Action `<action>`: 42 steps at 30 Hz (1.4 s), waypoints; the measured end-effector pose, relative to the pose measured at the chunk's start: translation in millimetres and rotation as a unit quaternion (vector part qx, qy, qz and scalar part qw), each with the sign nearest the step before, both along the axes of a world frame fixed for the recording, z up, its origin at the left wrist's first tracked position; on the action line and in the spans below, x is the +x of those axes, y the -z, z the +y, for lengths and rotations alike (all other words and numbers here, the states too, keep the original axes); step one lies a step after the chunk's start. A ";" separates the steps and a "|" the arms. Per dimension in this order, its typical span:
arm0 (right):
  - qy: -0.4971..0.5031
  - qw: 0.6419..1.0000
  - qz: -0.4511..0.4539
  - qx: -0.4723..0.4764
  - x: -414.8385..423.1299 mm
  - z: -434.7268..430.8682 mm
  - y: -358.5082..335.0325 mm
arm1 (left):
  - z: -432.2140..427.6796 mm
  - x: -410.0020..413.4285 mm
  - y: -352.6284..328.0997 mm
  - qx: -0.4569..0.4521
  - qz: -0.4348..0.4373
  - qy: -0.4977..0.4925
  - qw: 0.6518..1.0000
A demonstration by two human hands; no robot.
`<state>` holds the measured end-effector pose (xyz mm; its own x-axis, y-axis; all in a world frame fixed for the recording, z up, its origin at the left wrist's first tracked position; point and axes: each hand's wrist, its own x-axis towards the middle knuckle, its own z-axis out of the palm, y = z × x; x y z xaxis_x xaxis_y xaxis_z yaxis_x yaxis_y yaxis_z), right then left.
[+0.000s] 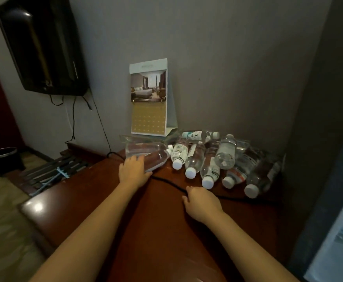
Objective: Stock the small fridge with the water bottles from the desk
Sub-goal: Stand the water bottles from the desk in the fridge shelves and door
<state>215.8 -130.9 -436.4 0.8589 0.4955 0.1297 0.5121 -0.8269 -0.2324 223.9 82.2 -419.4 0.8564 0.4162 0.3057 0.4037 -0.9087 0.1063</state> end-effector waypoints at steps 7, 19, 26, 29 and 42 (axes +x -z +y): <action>-0.021 1.000 -0.007 0.003 -4.0 3.4 -2.6 | 24.6 -14.1 10.6 -0.045 -0.059 0.009 0.997; -0.076 0.897 0.257 0.350 -64.8 4.8 -58.8 | -40.0 -129.8 -14.7 -0.538 -0.144 0.168 0.813; -0.102 0.839 0.274 0.459 -107.1 -30.9 -96.0 | -96.8 -175.0 -48.9 -0.638 -0.123 0.270 0.711; -0.106 0.833 0.259 0.476 -125.5 -45.4 -110.7 | -117.3 -189.1 -59.1 -0.678 -0.122 0.301 0.660; -0.128 0.800 0.197 0.553 -194.6 -150.6 -158.6 | -203.4 -230.6 -117.1 -0.536 -0.114 0.452 0.704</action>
<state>21.2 -281.5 -277.8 0.8295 0.4319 0.3542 0.3386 0.1154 -0.9338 -6.6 -121.1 -302.3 0.8993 -0.1704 0.4027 -0.4259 -0.1326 0.8950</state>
